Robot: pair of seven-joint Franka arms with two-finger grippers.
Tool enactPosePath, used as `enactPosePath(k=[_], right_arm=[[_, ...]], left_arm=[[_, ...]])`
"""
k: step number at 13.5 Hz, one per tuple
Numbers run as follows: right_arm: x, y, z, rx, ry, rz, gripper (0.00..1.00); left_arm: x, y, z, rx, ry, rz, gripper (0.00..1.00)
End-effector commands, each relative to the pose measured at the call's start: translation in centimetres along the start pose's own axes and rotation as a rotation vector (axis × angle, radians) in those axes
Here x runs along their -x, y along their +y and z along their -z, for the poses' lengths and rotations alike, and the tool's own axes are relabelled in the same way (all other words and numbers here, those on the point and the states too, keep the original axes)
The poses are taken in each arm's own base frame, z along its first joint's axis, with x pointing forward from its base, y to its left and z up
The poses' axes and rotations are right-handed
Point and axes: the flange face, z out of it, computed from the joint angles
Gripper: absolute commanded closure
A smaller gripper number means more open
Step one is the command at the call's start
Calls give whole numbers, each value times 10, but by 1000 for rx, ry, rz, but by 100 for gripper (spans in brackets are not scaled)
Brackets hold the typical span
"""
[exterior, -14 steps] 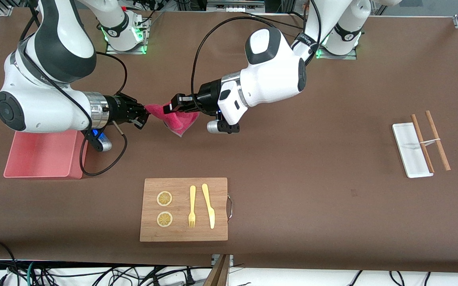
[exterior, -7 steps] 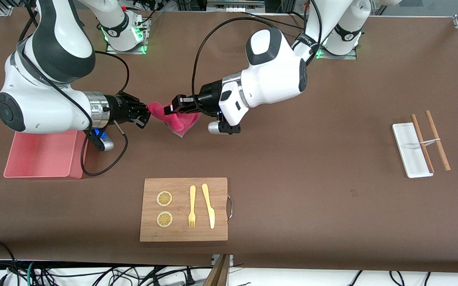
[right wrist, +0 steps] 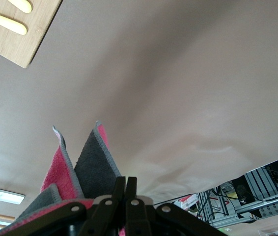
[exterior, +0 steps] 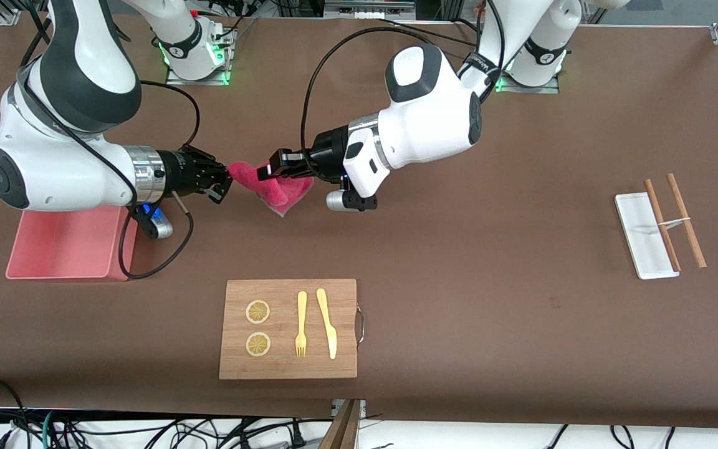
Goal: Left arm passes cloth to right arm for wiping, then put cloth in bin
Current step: 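Close the right gripper on the cloth held by the left gripper, then open the left gripper and withdraw while the right gripper pulls the cloth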
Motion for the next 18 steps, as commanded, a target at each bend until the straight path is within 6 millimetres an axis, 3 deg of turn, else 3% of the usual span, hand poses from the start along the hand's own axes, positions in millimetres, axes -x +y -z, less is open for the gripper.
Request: enactPosePath(k=[1,3,4,5,8,13,15,18], right_arm=[[-6,8,11,-19,-22,-8,100],[-13,12,15,-23,-19,9,100],[-14,13,16,-22,-20,14,100],[-15,15,16,-14,-25,12,100],[-16,15,16,-12,-26,8,100],[-15,14,8,11,-28,33,100],[-20,11,-5,43,-12,29,100],[-24,-2,-42,124,27,51,100]], left_arm=[[-3,6,-1,27,0,7,100],[-2,5,-2,23,-1,3,97],[-4,2,-2,16,2,-5,42],[-5,3,1,13,9,-28,0],[-8,11,14,19,28,-38,0],[-37,9,80,-198,48,-193,0],[-62,-11,134,-420,43,-304,0],[-120,-57,248,-557,-77,-394,0]])
